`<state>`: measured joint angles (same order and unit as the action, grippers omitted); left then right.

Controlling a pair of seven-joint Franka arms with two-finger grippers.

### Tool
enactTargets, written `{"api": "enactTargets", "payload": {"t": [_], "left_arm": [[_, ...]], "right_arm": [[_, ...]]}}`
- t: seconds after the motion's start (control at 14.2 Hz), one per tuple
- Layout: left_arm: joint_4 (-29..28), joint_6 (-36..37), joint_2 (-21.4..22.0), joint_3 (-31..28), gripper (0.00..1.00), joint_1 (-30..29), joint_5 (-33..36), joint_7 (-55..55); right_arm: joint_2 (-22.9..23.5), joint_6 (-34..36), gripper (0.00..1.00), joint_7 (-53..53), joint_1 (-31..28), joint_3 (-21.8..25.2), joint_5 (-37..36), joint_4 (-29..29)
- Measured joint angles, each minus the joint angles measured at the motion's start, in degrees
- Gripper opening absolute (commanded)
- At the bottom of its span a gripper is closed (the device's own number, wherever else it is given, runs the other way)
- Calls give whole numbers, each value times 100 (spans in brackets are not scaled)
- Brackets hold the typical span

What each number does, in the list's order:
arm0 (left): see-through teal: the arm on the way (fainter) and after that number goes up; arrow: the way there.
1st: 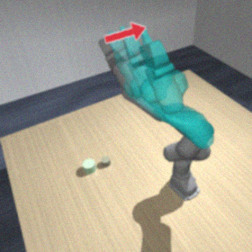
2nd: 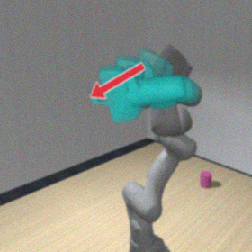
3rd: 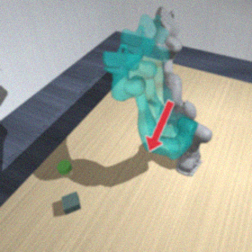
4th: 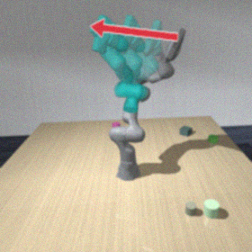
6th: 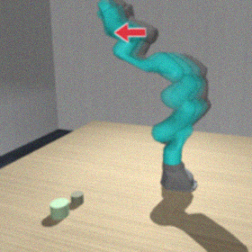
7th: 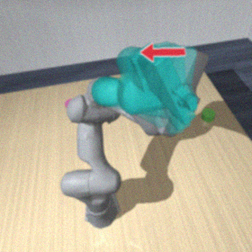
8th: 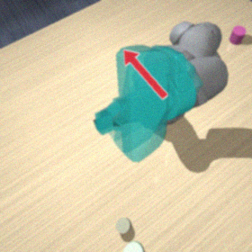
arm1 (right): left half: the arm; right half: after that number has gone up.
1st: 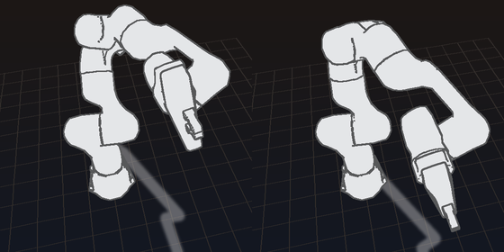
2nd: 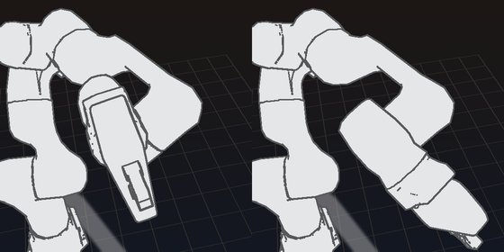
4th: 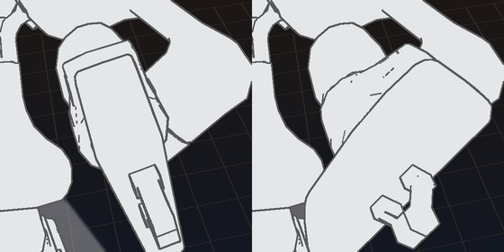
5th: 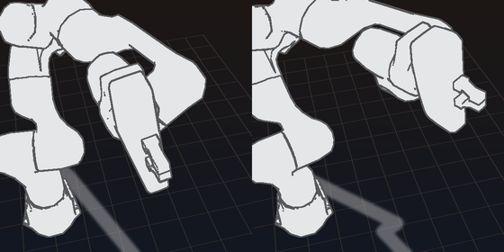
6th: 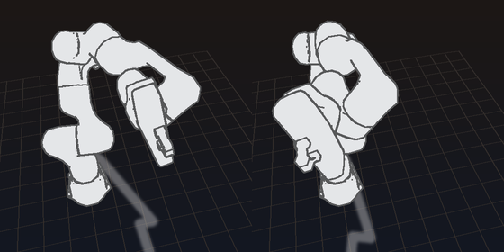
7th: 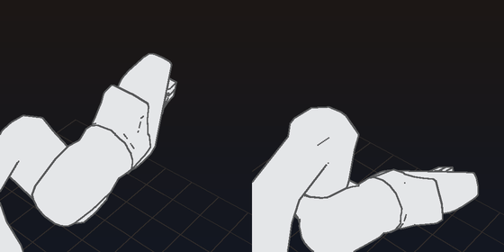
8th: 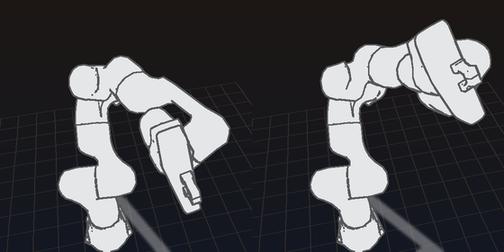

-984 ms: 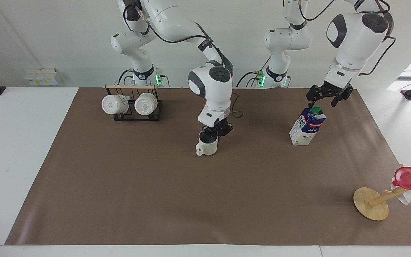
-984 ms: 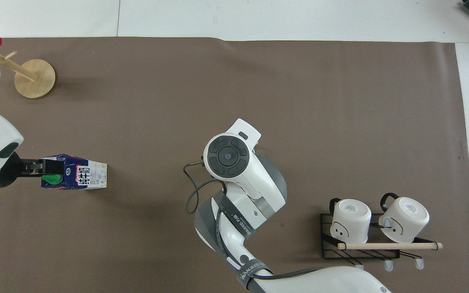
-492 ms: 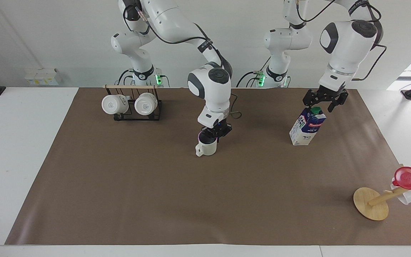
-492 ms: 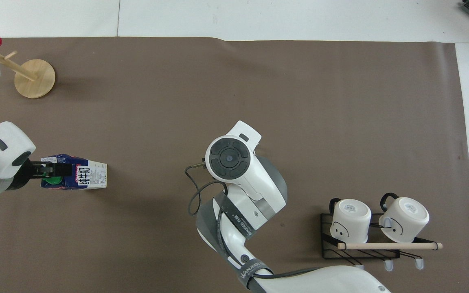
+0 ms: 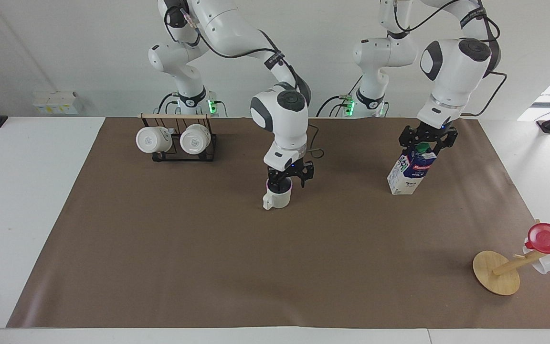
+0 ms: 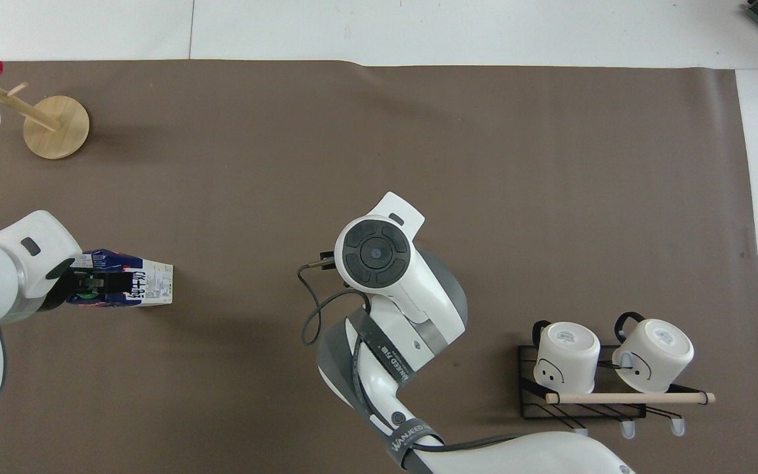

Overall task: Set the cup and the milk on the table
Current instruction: 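Set the mug down with the right gripper while the left gripper grasps the carton, then withdraw the right gripper to rest while the left gripper lifts the carton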

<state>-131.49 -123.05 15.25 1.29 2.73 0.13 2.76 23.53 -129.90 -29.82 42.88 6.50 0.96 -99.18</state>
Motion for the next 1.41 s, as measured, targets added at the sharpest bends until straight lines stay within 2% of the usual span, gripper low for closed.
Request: {"api": "enactTargets", "payload": {"t": [0.21,0.56,0.77,0.91,1.05,1.41], "left_arm": [[-5,-200,-3,15,100,1,0,72],[-17,-223,-12,15,100,1,0,159],[-26,-223,-32,15,100,1,0,165],[-28,-223,-35,14,86,1,0,167],[-34,-220,-39,3,86,-1,0,171],[-68,-220,-67,-21,63,-3,0,250]], "right_arm": [[-330,136,100,0,-138,5,123,49],[-1308,1213,100,1,-727,8,153,85],[-1659,1740,100,110,-1204,24,157,79],[-1805,2036,100,396,-1633,35,160,77],[-1932,2218,100,718,-2112,55,162,76],[-2174,2431,100,1135,-3136,89,163,91]]}}
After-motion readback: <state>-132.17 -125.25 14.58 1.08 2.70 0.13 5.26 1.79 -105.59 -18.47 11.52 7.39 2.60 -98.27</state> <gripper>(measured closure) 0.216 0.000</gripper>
